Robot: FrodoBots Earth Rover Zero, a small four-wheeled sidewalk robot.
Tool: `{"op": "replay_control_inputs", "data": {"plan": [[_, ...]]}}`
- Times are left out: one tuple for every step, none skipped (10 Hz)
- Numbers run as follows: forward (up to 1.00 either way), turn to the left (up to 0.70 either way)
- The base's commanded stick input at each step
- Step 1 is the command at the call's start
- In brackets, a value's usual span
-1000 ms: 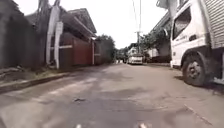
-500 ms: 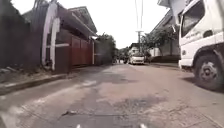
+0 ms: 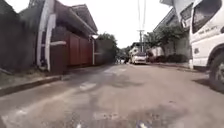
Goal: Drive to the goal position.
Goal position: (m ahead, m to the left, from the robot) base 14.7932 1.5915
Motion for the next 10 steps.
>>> {"op": "replay_control_inputs", "data": {"plan": [[0.85, -0.34], [0.85, -0.34], [0.85, -0.34], [0.85, -0.34], [0.85, -0.34], [0.85, -0.34], [0.85, -0.34], [0.85, -0.17], [0.85, 0.0], [0.85, 0.0]]}}
